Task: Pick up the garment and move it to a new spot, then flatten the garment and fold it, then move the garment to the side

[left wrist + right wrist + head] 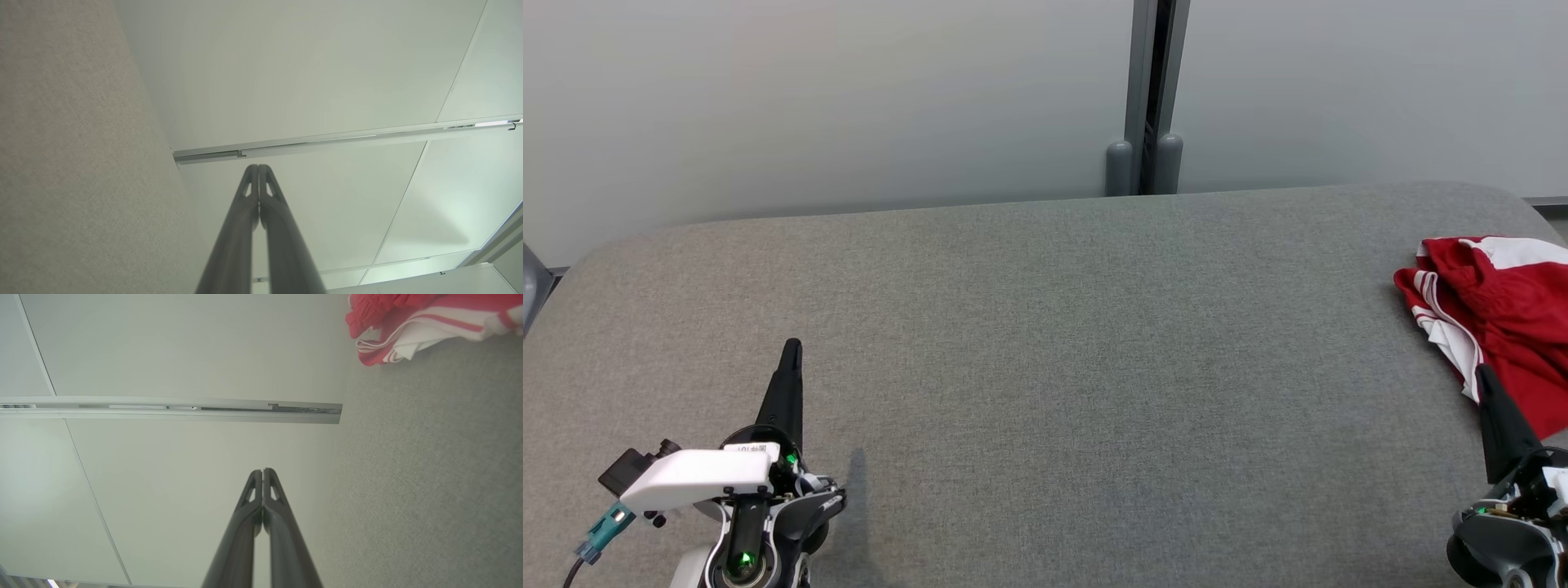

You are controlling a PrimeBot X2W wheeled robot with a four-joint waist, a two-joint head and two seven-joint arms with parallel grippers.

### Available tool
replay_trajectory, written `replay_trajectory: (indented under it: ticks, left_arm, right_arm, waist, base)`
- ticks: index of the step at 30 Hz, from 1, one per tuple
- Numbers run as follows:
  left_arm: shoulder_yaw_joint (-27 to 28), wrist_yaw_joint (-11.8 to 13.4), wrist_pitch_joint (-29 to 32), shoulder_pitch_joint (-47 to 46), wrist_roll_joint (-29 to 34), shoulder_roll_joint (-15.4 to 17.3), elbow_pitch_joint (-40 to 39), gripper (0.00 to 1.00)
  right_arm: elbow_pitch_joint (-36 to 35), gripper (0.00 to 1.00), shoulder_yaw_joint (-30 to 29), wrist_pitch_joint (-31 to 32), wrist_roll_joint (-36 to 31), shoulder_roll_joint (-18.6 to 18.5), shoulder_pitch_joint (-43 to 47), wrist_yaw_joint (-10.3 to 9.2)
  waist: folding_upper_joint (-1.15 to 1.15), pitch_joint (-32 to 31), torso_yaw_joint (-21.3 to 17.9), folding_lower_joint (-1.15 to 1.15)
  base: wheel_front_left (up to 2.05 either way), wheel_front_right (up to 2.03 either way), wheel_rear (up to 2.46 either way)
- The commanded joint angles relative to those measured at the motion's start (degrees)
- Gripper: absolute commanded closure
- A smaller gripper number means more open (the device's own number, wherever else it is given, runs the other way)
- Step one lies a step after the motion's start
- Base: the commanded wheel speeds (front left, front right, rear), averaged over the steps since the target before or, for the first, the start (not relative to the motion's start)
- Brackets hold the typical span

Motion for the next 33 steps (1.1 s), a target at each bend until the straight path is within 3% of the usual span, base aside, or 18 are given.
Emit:
replay_trajectory:
  ticks: [1,33]
  left_arm:
    - [0.24,-0.17,0.10,-1.01,-0.03,0.21,0.08,1.00]
    - [0.26,-0.17,0.11,-1.01,-0.01,0.20,0.07,1.00]
  right_arm:
    - [0.13,1.00,-0.01,0.10,0.31,-0.55,-0.55,0.02]
    - [0.13,1.00,-0.01,0.09,0.31,-0.55,-0.55,0.02]
  waist:
    - [0.00,0.00,0.00,0.00]
    - [0.00,0.00,0.00,0.00]
  base:
    - [0.00,0.00,0.00]
    - [0.00,0.00,0.00]
